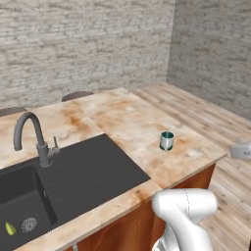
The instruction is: Clear the mugs and bowl far away from the sink.
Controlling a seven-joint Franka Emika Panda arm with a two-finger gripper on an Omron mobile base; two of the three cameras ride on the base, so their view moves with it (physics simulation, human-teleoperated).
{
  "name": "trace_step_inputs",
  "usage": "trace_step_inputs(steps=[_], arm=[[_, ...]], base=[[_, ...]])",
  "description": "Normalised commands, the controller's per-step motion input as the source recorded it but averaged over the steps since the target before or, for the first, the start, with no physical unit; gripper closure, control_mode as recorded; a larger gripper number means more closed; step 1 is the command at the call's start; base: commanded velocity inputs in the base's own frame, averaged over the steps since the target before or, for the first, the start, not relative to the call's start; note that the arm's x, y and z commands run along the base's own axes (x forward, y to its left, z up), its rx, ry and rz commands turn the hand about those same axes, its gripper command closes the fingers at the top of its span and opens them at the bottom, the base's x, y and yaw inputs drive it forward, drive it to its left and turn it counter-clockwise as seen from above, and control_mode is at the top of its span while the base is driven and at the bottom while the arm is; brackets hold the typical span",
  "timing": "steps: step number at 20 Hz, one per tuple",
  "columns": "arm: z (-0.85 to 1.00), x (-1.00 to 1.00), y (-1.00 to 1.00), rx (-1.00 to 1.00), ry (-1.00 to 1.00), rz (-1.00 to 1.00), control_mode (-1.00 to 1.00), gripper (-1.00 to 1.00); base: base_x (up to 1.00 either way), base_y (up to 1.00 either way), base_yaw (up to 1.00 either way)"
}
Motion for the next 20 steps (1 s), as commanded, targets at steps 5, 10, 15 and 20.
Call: trace_step_inputs(steps=[5, 10, 15, 20], arm=[[0.0, 0.0, 0.0, 0.0, 0.0, 0.0, 1.0, -1.0], [0.0, 0.0, 0.0, 0.0, 0.0, 0.0, 1.0, -1.0], [0.0, 0.0, 0.0, 0.0, 0.0, 0.0, 1.0, -1.0], [0.0, 0.0, 0.0, 0.0, 0.0, 0.0, 1.0, -1.0]], base=[[1.0, -0.02, -0.14], [1.0, 0.0, 0.22], [0.91, -0.01, 0.42], [0.96, 0.0, 0.31]])
